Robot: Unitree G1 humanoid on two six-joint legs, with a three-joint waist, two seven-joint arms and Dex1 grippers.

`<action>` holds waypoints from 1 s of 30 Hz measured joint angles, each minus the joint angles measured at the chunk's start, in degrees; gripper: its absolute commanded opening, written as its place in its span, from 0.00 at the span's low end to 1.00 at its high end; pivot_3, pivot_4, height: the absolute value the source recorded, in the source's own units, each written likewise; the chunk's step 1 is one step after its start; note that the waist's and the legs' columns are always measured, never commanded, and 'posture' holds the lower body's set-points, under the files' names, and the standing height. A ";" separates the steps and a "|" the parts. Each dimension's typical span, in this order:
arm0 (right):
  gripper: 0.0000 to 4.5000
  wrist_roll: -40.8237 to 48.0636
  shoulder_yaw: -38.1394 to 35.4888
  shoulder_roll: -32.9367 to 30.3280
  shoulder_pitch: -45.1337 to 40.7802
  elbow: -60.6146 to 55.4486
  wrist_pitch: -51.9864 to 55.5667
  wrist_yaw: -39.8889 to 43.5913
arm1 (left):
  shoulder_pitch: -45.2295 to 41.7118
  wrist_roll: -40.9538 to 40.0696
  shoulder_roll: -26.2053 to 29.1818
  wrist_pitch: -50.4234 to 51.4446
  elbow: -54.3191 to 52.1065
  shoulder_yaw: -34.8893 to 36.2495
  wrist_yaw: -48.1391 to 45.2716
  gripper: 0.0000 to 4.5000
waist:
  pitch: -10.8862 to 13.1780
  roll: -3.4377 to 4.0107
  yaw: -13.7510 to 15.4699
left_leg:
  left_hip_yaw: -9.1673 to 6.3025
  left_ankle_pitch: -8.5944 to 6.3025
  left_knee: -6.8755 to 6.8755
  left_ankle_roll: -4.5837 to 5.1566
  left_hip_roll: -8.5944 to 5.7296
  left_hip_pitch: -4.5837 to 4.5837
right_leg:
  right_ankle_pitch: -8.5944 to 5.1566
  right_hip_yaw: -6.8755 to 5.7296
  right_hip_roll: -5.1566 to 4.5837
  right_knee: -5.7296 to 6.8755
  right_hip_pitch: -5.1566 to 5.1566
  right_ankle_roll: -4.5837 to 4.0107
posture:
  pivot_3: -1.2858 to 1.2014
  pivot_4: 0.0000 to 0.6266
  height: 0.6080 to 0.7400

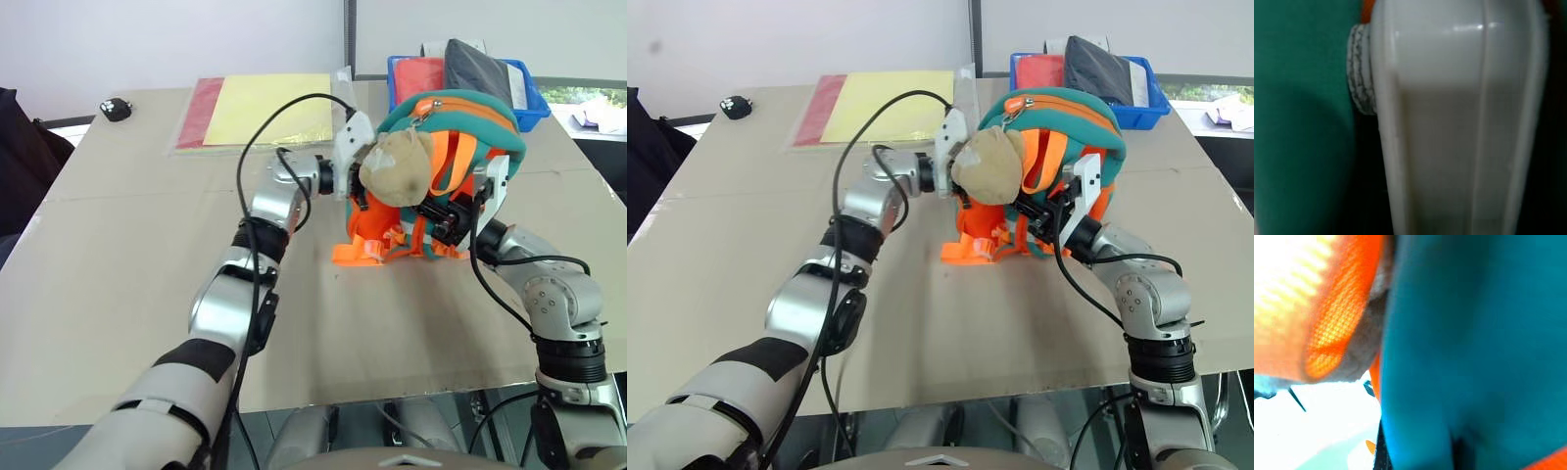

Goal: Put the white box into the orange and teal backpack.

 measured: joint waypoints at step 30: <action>0.00 -1.53 1.78 0.81 0.07 2.12 -2.20 1.21 | 17.76 -37.34 9.76 64.18 -61.63 16.50 20.54 0.98 | -0.06 0.01 0.00 | -0.20 0.00 0.03 0.00 -0.20 0.15 | 0.00 0.36 0.00 0.26 -0.11 0.00 | 0.52 0.24 1.00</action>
